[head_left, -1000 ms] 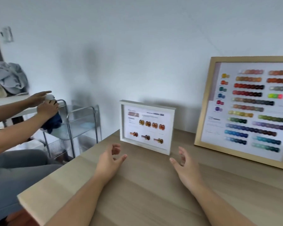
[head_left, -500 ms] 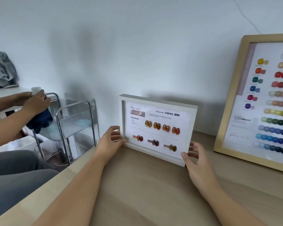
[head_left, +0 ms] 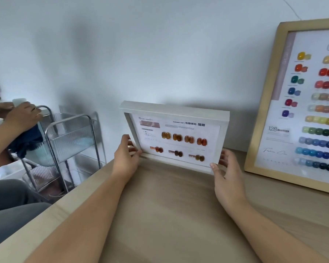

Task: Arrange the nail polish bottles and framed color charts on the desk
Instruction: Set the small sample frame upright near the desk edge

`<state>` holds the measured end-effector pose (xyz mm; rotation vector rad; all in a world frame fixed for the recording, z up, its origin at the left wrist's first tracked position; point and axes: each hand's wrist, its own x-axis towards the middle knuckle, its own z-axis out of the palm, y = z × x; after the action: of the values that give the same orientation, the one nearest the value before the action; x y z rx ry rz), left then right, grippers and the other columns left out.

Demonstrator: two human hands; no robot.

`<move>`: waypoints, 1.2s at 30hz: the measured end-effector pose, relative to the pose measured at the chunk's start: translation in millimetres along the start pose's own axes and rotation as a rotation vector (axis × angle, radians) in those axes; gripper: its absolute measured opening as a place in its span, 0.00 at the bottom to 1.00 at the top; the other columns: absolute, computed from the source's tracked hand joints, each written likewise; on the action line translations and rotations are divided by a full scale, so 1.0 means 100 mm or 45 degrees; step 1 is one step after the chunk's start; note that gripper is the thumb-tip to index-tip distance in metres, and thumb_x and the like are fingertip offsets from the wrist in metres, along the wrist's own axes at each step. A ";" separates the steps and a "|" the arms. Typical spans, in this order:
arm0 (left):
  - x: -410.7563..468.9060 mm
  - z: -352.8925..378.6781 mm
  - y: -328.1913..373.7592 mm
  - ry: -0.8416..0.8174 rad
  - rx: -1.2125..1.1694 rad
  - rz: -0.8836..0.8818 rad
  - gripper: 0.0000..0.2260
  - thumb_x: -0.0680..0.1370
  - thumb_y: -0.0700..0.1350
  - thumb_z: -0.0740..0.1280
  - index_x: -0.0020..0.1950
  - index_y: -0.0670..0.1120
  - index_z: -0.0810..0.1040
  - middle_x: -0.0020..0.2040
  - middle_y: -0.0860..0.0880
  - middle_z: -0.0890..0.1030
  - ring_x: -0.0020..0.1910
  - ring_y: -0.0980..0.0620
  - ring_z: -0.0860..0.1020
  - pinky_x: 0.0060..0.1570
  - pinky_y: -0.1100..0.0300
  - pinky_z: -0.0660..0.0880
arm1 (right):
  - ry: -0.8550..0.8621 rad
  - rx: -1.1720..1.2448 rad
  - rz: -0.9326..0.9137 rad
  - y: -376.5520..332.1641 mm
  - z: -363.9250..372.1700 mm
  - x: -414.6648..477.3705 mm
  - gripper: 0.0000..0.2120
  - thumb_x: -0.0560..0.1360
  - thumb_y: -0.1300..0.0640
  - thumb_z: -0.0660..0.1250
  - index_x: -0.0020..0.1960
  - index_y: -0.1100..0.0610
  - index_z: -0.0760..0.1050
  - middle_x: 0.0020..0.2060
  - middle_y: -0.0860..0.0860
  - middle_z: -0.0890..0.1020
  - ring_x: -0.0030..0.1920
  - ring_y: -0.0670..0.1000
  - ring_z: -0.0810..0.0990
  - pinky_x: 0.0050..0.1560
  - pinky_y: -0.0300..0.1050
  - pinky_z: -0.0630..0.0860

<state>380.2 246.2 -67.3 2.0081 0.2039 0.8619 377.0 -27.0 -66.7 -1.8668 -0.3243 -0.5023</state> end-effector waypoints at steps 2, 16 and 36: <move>0.11 0.14 0.00 0.015 0.009 0.025 0.16 0.75 0.37 0.66 0.51 0.53 0.62 0.45 0.58 0.72 0.44 0.64 0.75 0.38 0.71 0.69 | 0.043 0.004 -0.016 0.05 0.02 0.14 0.15 0.77 0.62 0.62 0.62 0.52 0.67 0.54 0.45 0.75 0.51 0.37 0.72 0.47 0.24 0.65; 0.87 0.96 -0.08 0.023 -0.026 0.009 0.16 0.75 0.35 0.64 0.50 0.56 0.64 0.41 0.59 0.73 0.40 0.62 0.75 0.33 0.68 0.67 | 0.205 -0.032 0.141 0.48 0.27 1.06 0.17 0.78 0.62 0.61 0.65 0.54 0.67 0.58 0.51 0.76 0.53 0.46 0.72 0.53 0.40 0.67; 0.95 1.05 -0.11 -0.144 0.117 -0.103 0.20 0.73 0.37 0.67 0.61 0.50 0.66 0.45 0.48 0.75 0.46 0.48 0.75 0.44 0.56 0.70 | 0.181 0.003 0.333 0.62 0.28 1.18 0.21 0.78 0.57 0.62 0.70 0.54 0.63 0.61 0.52 0.77 0.58 0.51 0.75 0.52 0.43 0.68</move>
<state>520.5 223.4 -64.7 2.1125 0.2631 0.6968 513.4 -24.6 -67.5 -1.8266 0.0151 -0.4517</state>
